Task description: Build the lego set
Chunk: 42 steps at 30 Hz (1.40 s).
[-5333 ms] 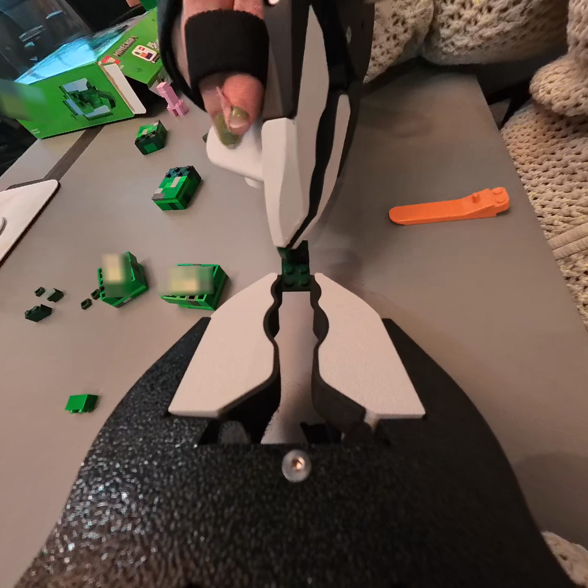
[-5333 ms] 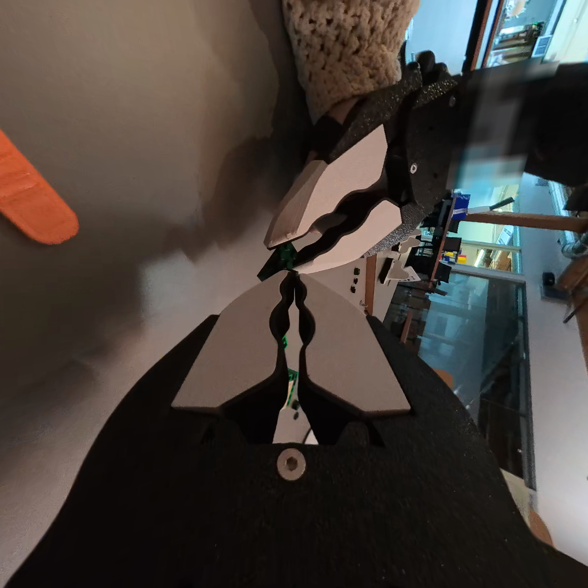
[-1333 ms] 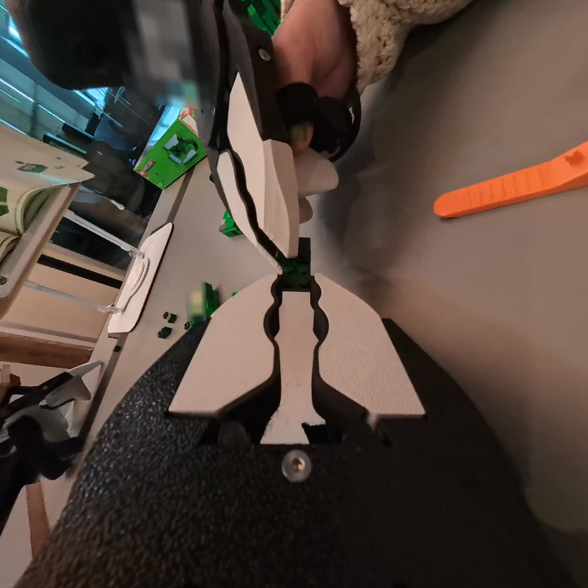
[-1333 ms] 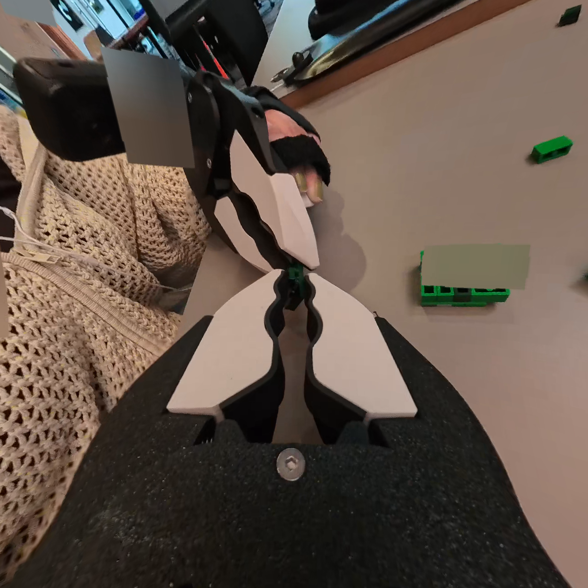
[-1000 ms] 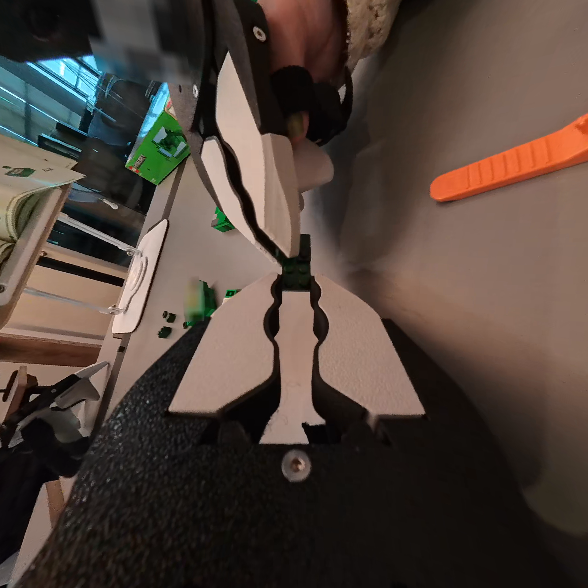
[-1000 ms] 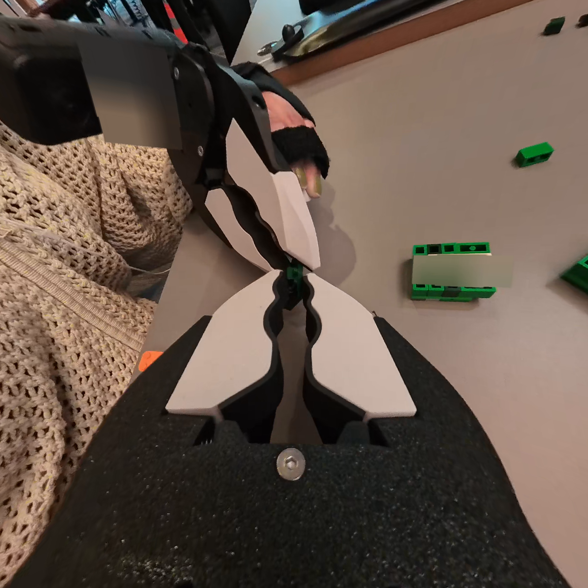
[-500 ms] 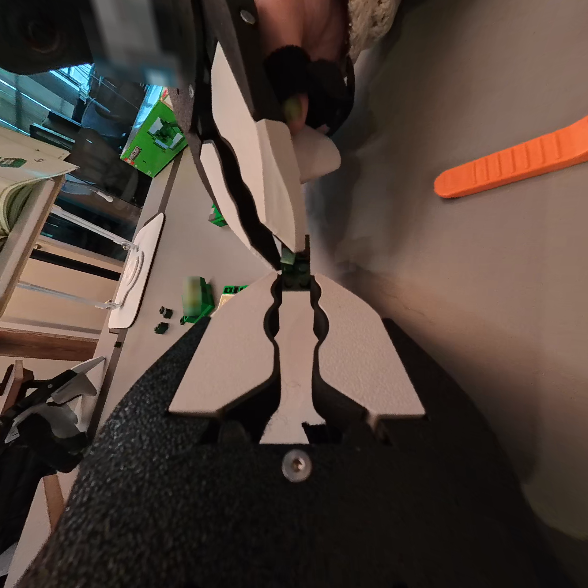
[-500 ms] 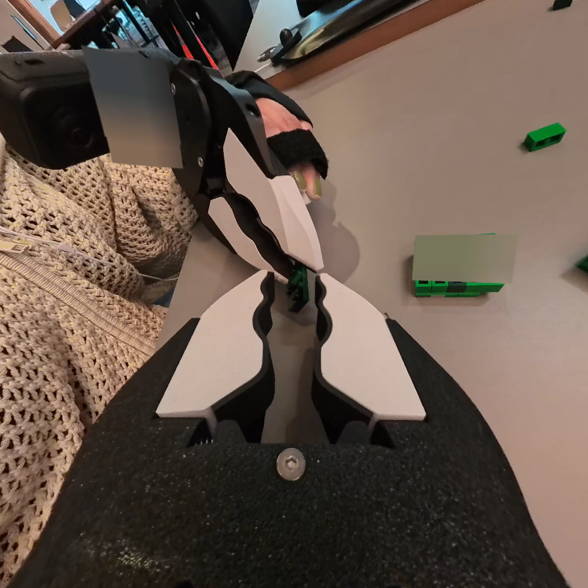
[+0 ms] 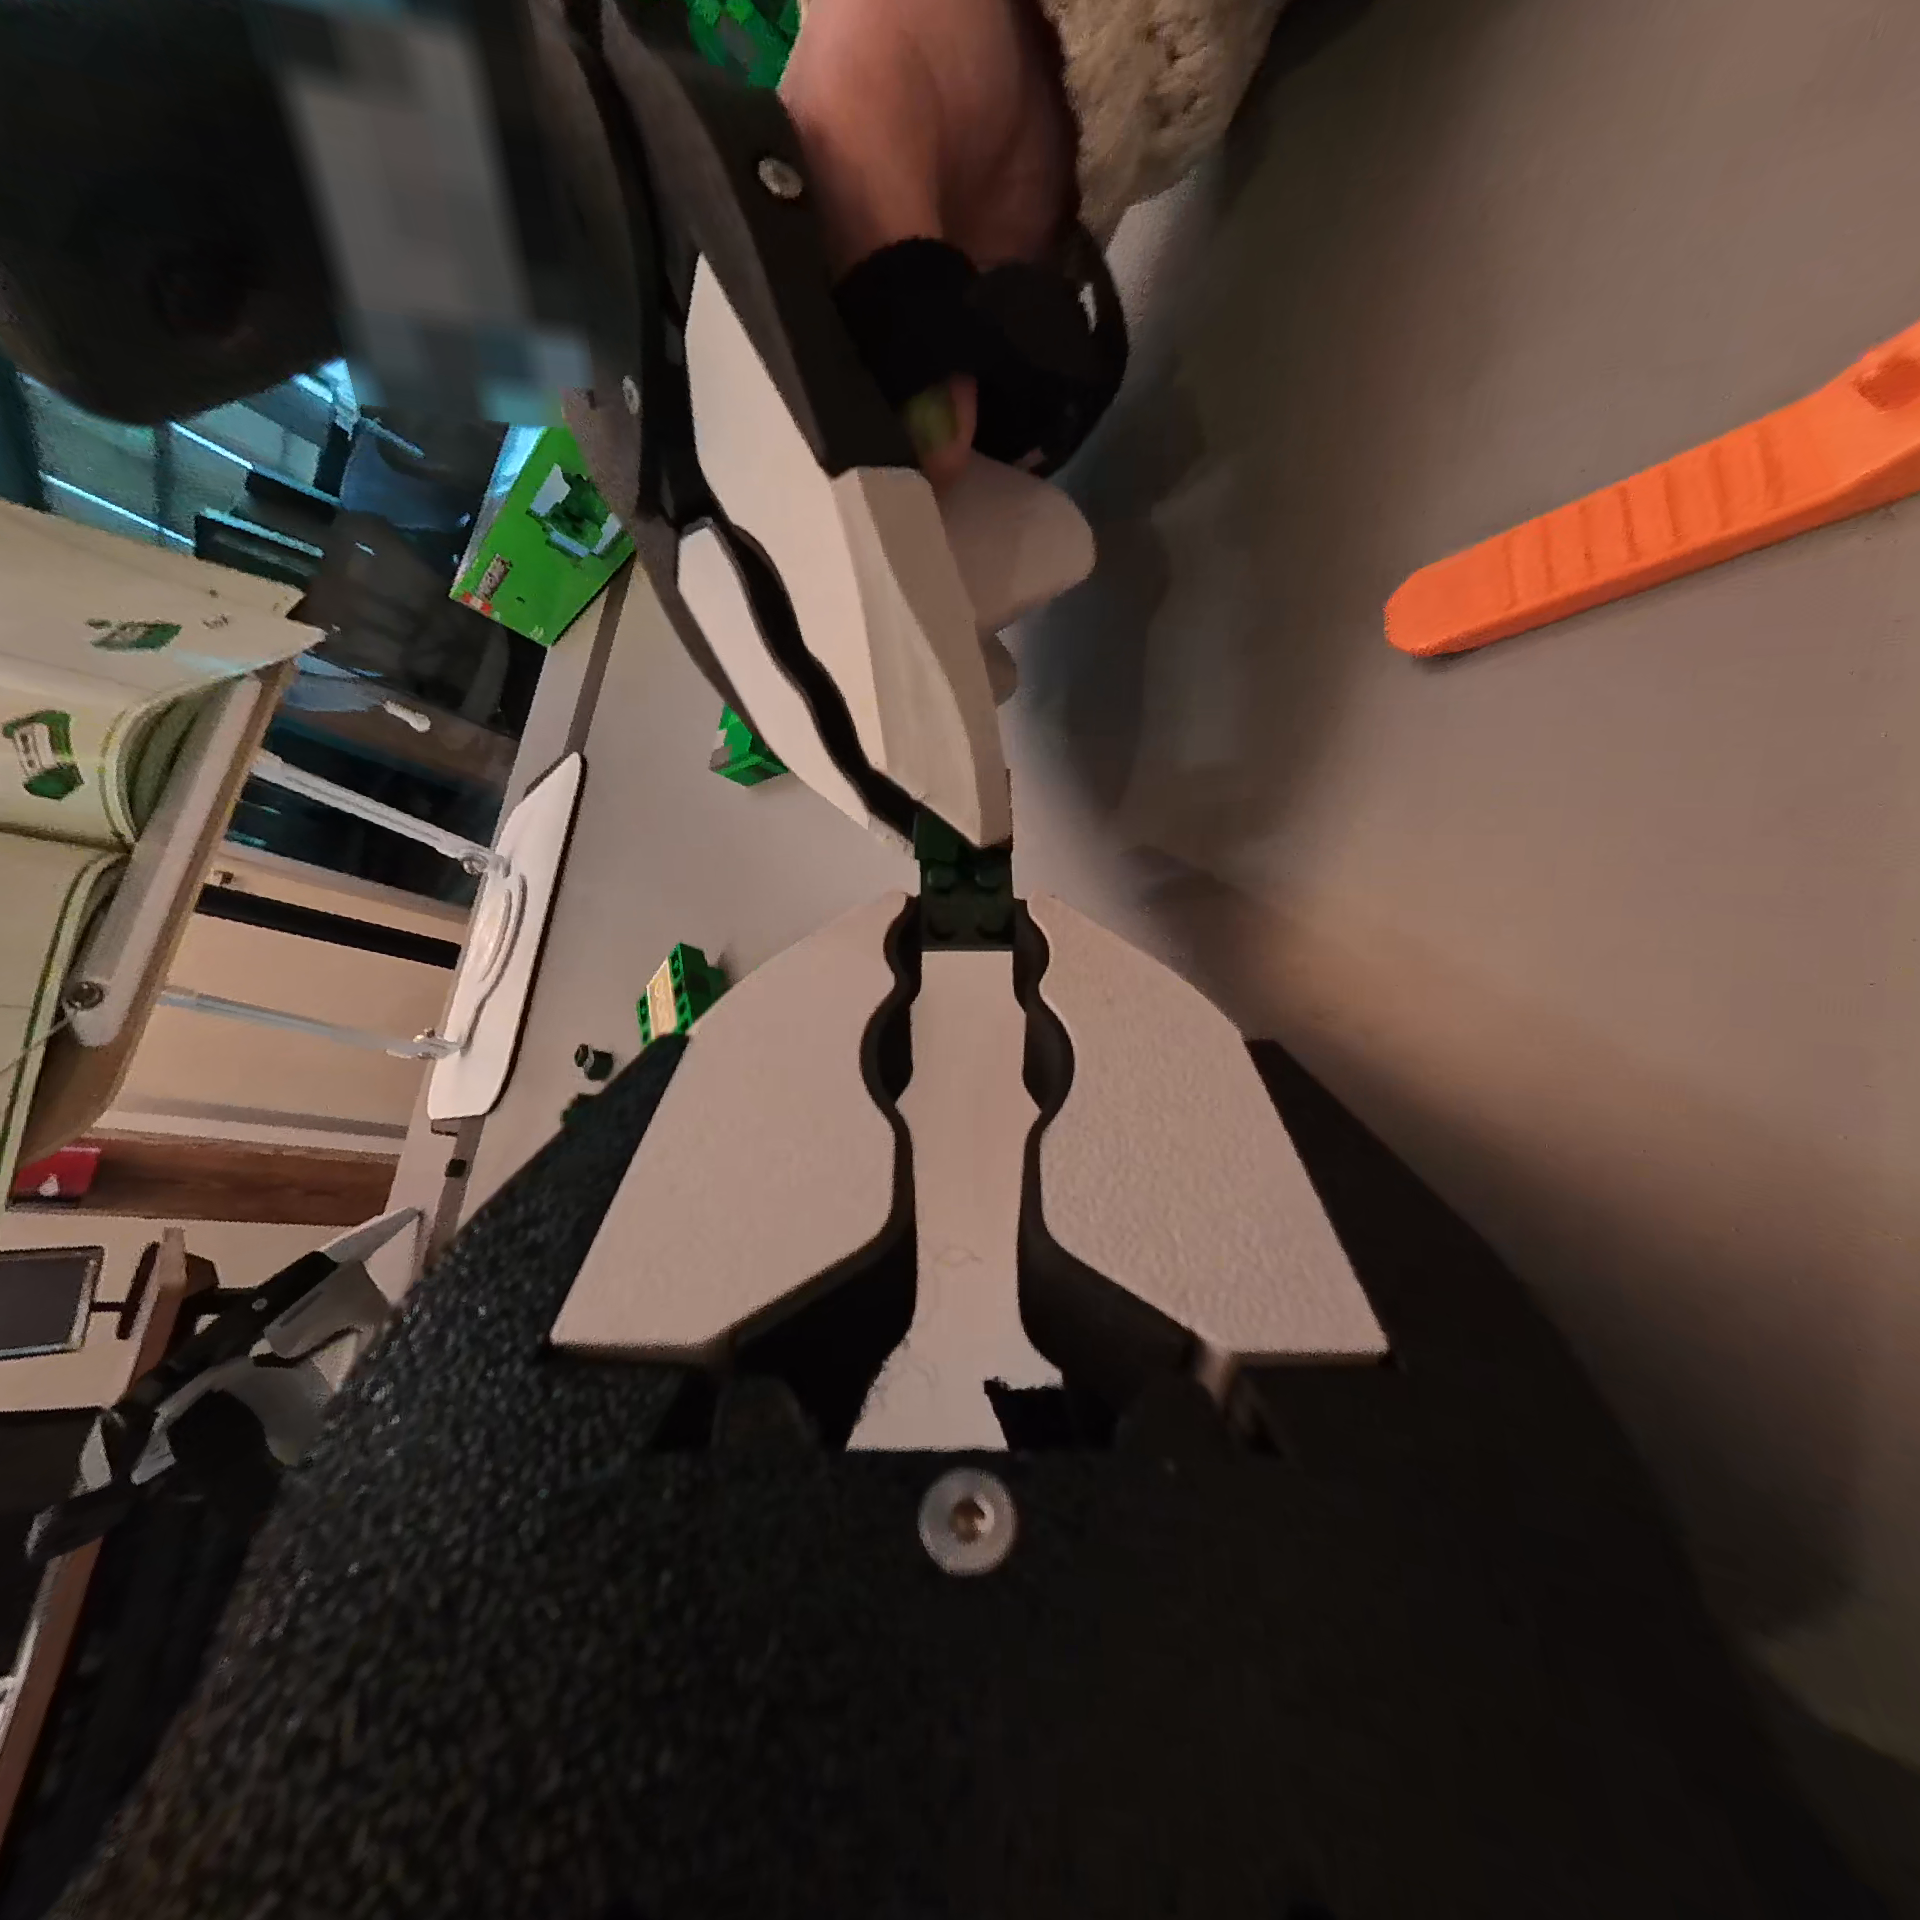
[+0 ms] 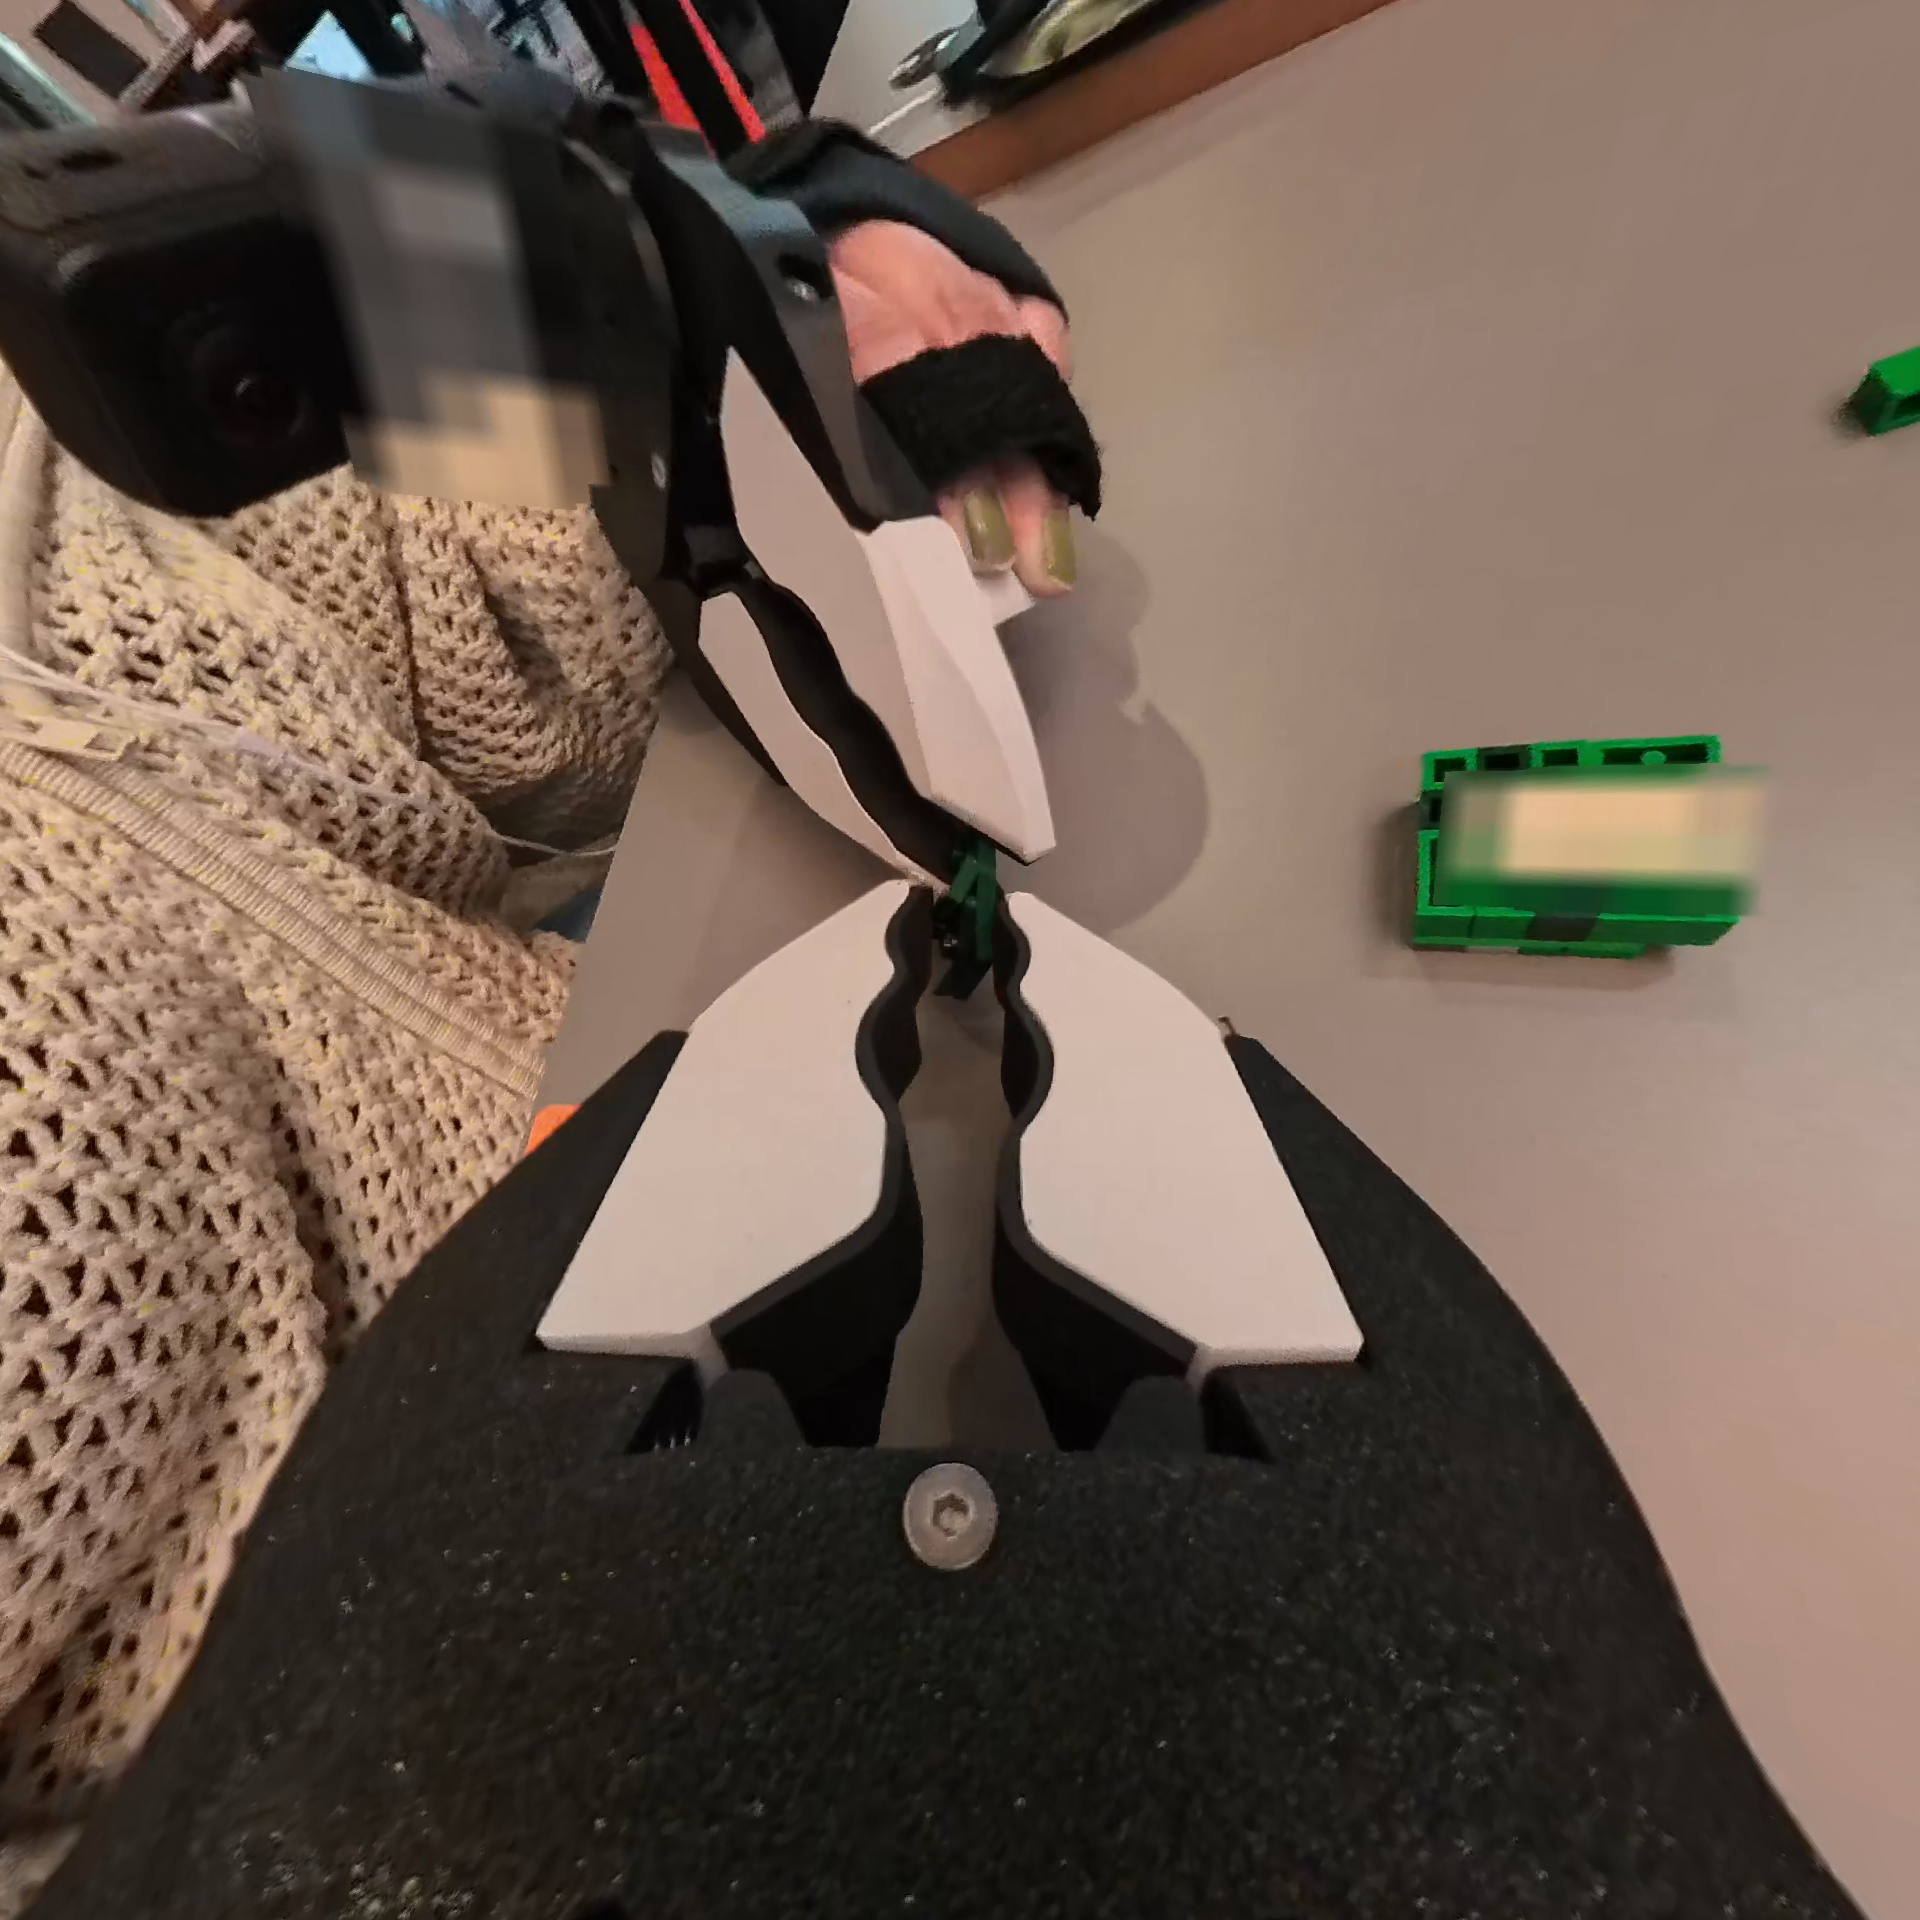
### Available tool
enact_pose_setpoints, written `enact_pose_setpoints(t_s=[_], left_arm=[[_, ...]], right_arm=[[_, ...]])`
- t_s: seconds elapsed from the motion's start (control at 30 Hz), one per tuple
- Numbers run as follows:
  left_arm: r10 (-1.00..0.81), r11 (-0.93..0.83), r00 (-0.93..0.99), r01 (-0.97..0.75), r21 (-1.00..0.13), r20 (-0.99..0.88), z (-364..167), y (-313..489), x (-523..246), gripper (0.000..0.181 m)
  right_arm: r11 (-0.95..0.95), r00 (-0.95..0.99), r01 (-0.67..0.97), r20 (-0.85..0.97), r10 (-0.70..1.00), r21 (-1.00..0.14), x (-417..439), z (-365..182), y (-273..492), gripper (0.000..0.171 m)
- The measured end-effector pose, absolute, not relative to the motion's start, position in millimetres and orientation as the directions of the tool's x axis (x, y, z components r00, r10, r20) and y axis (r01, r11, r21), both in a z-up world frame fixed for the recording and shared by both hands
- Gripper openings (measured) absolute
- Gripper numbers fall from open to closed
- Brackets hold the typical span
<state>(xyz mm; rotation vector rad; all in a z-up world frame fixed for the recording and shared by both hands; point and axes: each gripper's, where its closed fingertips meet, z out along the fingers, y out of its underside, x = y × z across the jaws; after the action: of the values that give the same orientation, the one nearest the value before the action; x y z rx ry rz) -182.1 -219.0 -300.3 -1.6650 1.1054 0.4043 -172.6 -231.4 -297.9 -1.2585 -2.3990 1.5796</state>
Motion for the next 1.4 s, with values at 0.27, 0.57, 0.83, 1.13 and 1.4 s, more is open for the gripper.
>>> enact_pose_setpoints(t_s=[0.27,0.57,0.83,1.13,1.4], left_arm=[[-0.479,-0.009,0.493,-0.830,-0.558,-0.726,-302.3,-220.2,-178.4,0.016],[-0.490,-0.033,0.499,-0.830,-0.556,-0.715,-305.9,-219.5,-180.2,0.016],[-0.489,-0.003,0.485,-0.832,-0.555,-0.725,-303.6,-220.6,-175.6,0.016],[-0.445,-0.015,0.458,-0.863,-0.505,-0.770,-301.6,-218.6,-180.2,0.016],[-0.413,0.049,0.499,-0.824,-0.565,-0.762,-290.7,-218.5,-174.9,0.016]], right_arm=[[0.195,-0.696,0.611,-0.403,0.594,-0.767,-168.2,-299.8,-232.4,0.010],[0.166,-0.662,0.620,-0.398,0.635,-0.767,-173.9,-299.3,-230.7,0.012],[0.212,-0.698,0.611,-0.394,0.598,-0.762,-168.3,-299.0,-231.8,0.009],[0.146,-0.643,0.650,-0.437,0.629,-0.746,-172.1,-296.7,-230.6,0.008],[0.251,-0.730,0.482,-0.227,0.645,-0.839,-171.2,-289.1,-229.7,0.008]])
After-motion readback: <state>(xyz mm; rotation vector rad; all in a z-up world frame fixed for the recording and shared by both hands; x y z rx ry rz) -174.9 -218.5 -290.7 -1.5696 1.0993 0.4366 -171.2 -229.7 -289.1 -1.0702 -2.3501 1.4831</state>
